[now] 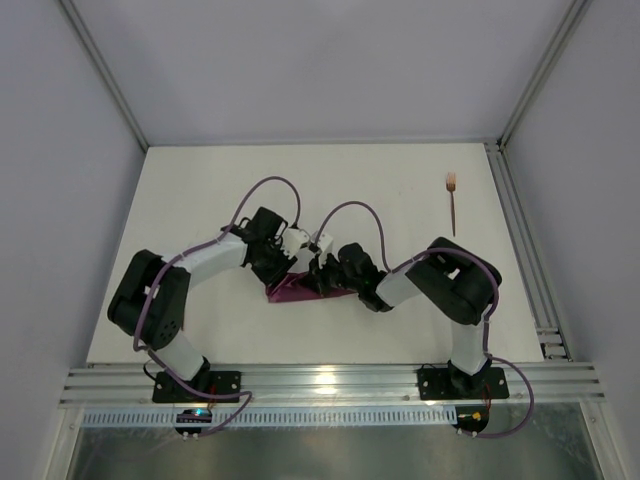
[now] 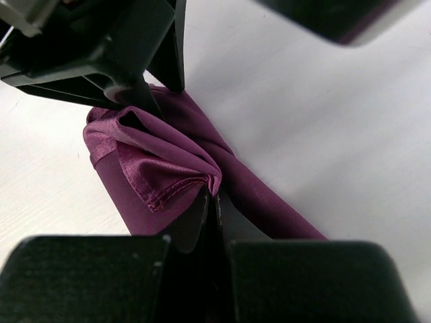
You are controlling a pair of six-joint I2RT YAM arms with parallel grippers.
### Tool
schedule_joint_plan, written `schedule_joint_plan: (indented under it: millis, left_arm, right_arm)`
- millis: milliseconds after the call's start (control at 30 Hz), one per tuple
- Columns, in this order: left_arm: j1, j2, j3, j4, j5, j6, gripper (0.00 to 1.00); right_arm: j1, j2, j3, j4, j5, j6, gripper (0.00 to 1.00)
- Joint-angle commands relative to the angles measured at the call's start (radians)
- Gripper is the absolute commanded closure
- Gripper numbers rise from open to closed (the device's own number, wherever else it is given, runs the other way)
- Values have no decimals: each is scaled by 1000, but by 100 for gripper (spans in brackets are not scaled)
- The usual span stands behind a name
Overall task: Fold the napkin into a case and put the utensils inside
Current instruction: Stuff the top corner of the smaller-rectangle-folded napkin at the center of the board.
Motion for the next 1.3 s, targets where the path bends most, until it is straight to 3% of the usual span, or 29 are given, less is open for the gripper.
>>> schedule_joint_plan:
  millis: [0,33,67,133,433,733,833,1067,1267]
  left_arm:
    - [-12,-10,-22,4,-8,38,68]
    - [-12,-10,-22,3,-2,35,74]
    - [-12,-8,-18,3,-1,34,89]
    - [-12,-13,-13,4,1,29,100]
    - [-4,-192,-8,18,139,-41,100]
    - [2,-148,-9,21,174,-51,100]
    - [2,-115,4,24,167,-54,100]
    - [2,-25,22,61,64,-71,100]
    - [8,13,31,87,42,-84,100]
  right_arm:
    - [5,40,-16,-87,-3,-6,96]
    - [5,41,-14,-88,-6,-6,96]
    - [5,43,-13,-89,-6,-5,96]
    - [4,44,-11,-96,-7,-3,96]
    - [-8,54,-4,-130,-20,12,96]
    - [-15,77,38,-191,-35,34,96]
    - [-15,68,49,-200,-27,58,92]
    - [-16,12,73,-227,-9,126,67]
    - [-16,2,63,-173,14,189,62]
